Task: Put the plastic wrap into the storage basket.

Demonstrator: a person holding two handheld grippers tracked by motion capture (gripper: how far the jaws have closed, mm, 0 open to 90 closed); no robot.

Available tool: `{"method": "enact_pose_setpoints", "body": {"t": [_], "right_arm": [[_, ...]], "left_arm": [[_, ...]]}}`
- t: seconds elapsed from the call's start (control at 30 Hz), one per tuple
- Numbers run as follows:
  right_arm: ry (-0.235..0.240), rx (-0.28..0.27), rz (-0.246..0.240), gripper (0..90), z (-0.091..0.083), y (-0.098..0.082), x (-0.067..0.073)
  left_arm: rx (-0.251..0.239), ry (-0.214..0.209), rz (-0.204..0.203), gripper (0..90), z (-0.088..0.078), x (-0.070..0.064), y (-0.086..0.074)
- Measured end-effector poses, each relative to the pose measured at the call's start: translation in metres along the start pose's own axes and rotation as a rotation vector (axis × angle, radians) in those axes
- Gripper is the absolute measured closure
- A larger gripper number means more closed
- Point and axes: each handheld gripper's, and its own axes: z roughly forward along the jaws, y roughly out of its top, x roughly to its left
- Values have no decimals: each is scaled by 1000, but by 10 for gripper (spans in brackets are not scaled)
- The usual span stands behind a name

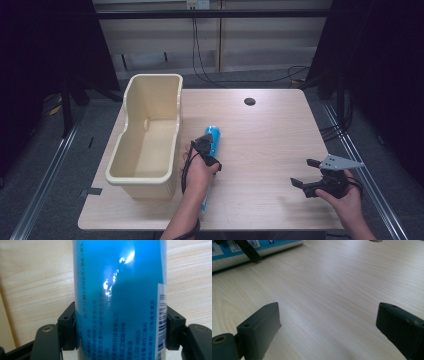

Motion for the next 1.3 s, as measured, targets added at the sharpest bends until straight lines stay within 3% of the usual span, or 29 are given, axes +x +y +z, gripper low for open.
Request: {"method": "enact_pose_setpoints", "body": {"t": [0.13, 0.2, 0.43, 0.73, 0.9, 1.2, 1.3], "right_arm": [[-1, 0, 4, 51, 1, 0, 0], [-4, 1, 1, 51, 1, 0, -1], [-2, -10, -2, 51, -1, 1, -1], [-6, -17, 2, 51, -2, 1, -1], [-6, -13, 0, 50, -1, 1, -1], [-3, -16, -9, 44, -1, 2, 0], [1, -16, -13, 42, -1, 2, 1]], "left_arm": [[39, -60, -19, 320, -6, -1, 1], [50, -57, 1, 320, -15, -3, 6], [20, -80, 11, 321, -44, -4, 15], [27, -118, 27, 321, -76, -4, 26], [22, -148, 22, 320, -94, -2, 30], [6, -141, 28, 320, -122, 4, 35], [6, -159, 20, 320, -130, 9, 35]]}}
